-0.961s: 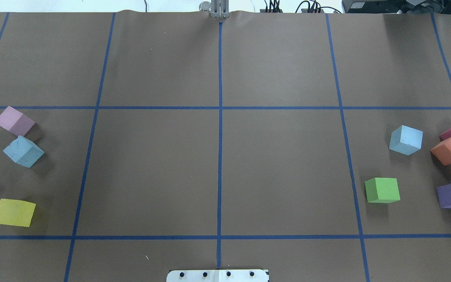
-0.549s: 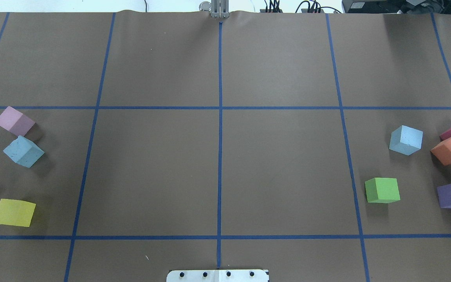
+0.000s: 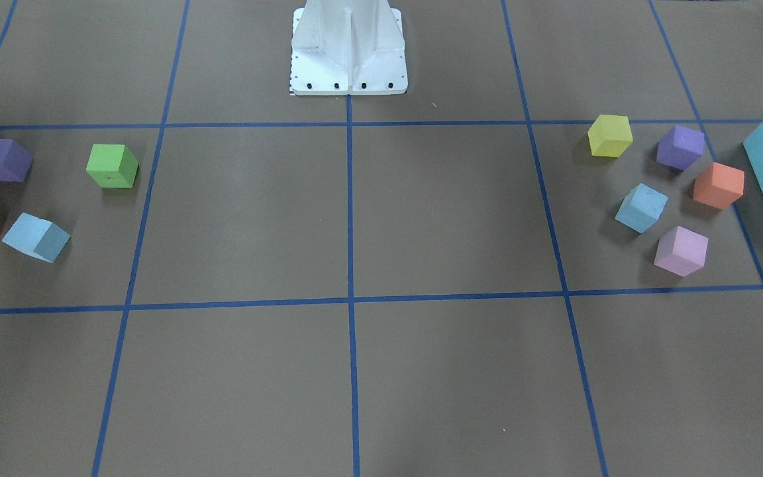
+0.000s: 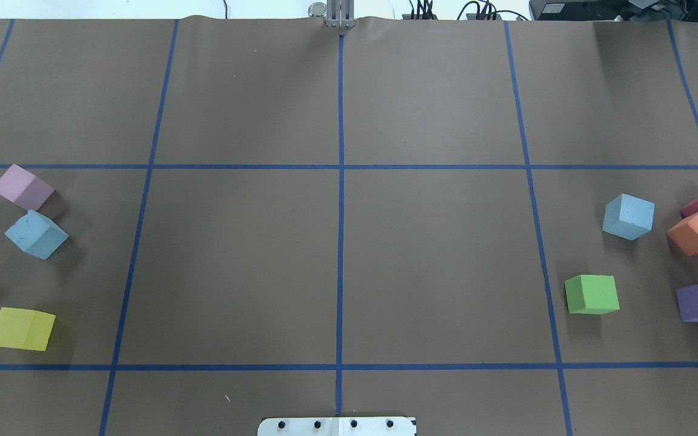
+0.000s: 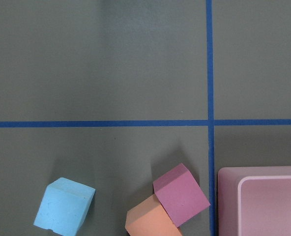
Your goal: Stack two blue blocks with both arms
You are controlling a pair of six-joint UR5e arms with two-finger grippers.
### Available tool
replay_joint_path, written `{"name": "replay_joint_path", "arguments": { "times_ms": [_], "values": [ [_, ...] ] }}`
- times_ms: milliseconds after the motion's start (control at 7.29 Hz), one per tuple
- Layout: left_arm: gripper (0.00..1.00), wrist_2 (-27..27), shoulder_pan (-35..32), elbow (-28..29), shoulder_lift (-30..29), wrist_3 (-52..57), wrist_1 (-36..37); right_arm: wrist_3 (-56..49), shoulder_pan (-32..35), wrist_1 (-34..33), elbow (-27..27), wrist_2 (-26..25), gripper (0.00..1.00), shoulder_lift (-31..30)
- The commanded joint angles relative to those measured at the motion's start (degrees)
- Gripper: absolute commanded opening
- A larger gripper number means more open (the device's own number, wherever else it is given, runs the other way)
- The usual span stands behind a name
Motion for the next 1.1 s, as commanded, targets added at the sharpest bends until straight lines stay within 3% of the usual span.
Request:
{"name": "replay_joint_path", "arguments": {
  "times_ms": [0, 412, 686, 961],
  "values": [
    [0.99, 0.0, 6.4, -1.7, -2.1, -3.6, -0.2, 2.7, -7.7, 0.4, 0.0, -2.2, 1.00, 2.3],
    [0.99, 0.7, 9.4, -1.6, -1.8, -3.4, -3.4, 2.0, -9.7, 6.1, 0.0, 0.6, 1.00, 0.8],
    [0.99, 1.1, 11.1, -1.4, -0.6, -3.5, -5.7, 1.9, -11.2, 6.3, -0.6, 0.1, 1.00, 1.3],
    [0.99, 2.8, 12.5, -1.4, -0.7, -3.4, -6.8, 1.9, -12.4, 10.9, -2.2, -0.3, 1.00, 0.7]
  ]
}}
